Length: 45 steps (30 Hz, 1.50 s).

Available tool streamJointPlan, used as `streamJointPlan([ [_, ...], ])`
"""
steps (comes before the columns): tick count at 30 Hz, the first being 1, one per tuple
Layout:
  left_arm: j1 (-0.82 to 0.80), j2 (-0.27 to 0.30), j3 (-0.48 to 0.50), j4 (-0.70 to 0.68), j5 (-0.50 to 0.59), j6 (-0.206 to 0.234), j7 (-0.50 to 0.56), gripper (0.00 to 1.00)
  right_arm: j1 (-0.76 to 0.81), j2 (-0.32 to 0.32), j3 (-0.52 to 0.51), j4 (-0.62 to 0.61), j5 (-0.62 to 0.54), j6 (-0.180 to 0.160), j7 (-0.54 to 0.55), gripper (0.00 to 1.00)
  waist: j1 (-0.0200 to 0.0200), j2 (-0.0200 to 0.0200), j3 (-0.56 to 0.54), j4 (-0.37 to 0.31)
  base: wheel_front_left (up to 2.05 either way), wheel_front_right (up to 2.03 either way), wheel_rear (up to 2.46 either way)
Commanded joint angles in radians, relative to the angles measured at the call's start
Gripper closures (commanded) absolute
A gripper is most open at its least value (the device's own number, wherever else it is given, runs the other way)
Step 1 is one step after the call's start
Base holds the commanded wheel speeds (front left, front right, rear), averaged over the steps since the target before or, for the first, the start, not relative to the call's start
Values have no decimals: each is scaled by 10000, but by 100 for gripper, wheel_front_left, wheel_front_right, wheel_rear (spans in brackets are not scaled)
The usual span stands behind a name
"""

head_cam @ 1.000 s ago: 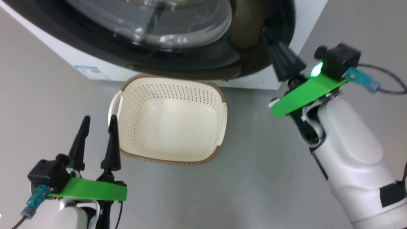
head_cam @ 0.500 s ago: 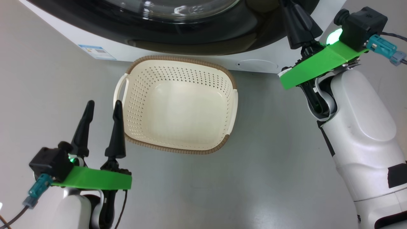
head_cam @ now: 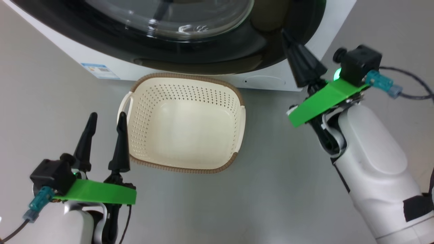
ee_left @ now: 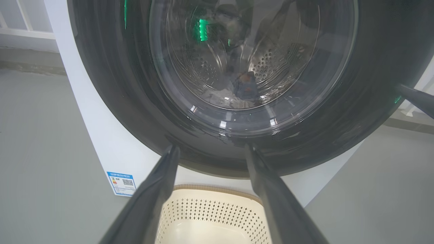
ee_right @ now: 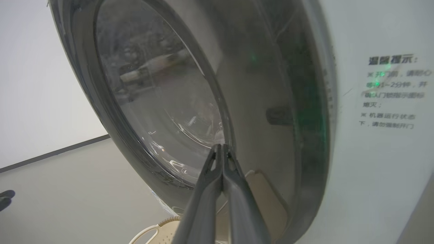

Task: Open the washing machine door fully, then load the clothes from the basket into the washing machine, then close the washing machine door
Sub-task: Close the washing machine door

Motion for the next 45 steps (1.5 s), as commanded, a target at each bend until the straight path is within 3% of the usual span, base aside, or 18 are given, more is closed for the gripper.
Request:
streamJointPlan([
  [1,98,318,387,-144,109,-27,-63,0,296,211,204,-248,73,-59,-48,0,0,0,-190,-147,0,0,0],
  [15,645,793,470,487,55,-27,-63,0,2264,70,270,-598,136,-59,-48,0,0,0,-1308,-867,0,0,0],
  [45,2093,1145,1253,951,232,-27,-63,0,5015,-608,-936,-882,23,-59,-48,0,0,0,-2969,-2299,0,0,0],
])
